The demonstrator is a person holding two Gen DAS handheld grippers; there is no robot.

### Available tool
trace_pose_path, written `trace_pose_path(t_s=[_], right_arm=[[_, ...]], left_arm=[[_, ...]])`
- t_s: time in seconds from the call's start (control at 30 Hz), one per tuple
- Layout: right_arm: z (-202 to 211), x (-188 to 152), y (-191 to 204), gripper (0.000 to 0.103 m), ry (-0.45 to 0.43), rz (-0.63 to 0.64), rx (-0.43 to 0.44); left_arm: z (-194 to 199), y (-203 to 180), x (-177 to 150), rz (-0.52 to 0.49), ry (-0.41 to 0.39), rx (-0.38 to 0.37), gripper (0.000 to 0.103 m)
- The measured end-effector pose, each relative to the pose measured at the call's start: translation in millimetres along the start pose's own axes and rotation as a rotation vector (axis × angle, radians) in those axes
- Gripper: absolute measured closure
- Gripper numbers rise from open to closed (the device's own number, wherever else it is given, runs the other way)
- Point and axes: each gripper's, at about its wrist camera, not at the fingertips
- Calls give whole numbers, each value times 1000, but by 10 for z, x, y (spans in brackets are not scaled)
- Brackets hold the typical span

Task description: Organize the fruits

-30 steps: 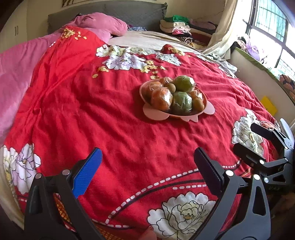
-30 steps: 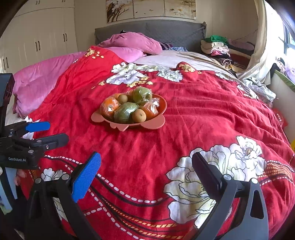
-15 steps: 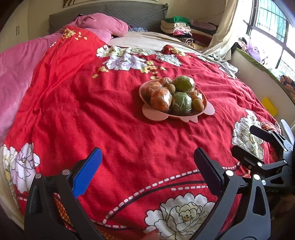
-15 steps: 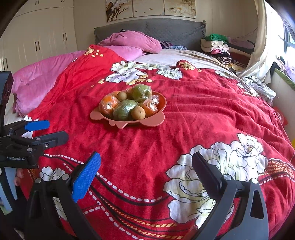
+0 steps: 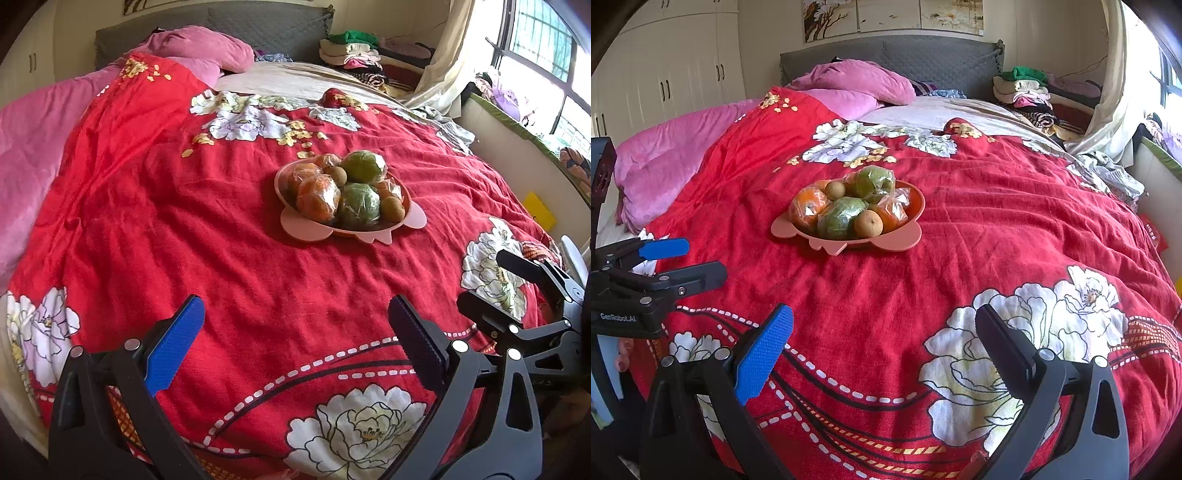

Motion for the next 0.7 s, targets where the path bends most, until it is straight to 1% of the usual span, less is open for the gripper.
trace_pose_path(t_s=[0.7], right_arm=[[4,-2,0,4,1,2,-4]], left_arm=[[25,19,8,-1,4,11,9]])
Point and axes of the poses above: each gripper's, at about its wrist camera, not at the fingertips, and z roughly against the way its jaws point, y to its left, x to its top, and after that the axes turned 12 degrees about -z, right-handed
